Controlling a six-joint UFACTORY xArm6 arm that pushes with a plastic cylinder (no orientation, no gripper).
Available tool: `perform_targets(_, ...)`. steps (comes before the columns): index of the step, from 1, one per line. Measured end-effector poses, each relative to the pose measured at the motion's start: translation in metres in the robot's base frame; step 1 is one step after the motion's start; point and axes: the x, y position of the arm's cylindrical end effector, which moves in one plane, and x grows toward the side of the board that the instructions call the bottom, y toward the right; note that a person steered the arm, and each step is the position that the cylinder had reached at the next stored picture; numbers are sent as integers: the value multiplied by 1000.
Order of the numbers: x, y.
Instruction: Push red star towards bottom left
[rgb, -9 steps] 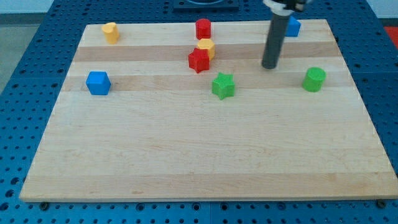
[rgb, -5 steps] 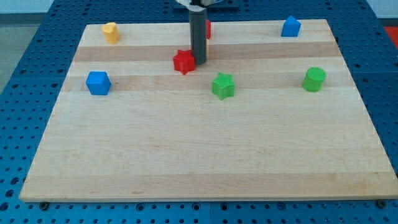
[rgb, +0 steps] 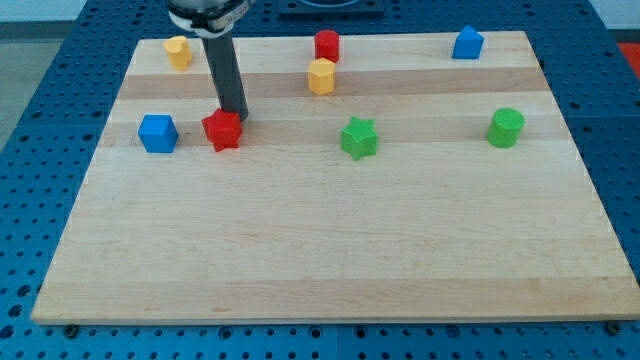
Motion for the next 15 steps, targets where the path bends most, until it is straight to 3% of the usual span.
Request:
perform_targets(2,70,-8)
perform_targets(3,84,-11)
perform_targets(7,49,-5)
perform_targets(11,137,-85)
perform_targets(15,107,-104)
